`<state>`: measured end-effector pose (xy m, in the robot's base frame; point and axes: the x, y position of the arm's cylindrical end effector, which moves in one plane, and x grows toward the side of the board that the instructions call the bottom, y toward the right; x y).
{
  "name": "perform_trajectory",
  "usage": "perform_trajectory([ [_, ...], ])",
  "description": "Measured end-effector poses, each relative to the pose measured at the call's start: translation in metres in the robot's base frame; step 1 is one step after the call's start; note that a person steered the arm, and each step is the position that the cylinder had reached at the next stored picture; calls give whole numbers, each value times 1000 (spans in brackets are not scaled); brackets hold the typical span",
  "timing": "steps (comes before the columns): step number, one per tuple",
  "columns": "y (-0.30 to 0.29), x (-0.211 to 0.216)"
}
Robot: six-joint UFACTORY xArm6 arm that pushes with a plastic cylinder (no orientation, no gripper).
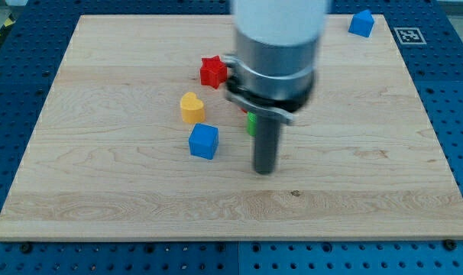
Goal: Move the blue triangle to the center right
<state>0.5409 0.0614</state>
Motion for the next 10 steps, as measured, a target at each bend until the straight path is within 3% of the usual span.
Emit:
perform_trajectory([
  [1,65,-14],
  [2,115,-79],
  [3,119,-160],
  [5,68,-323],
  [6,82,-350],
  [8,193,-349],
  [10,200,-310],
])
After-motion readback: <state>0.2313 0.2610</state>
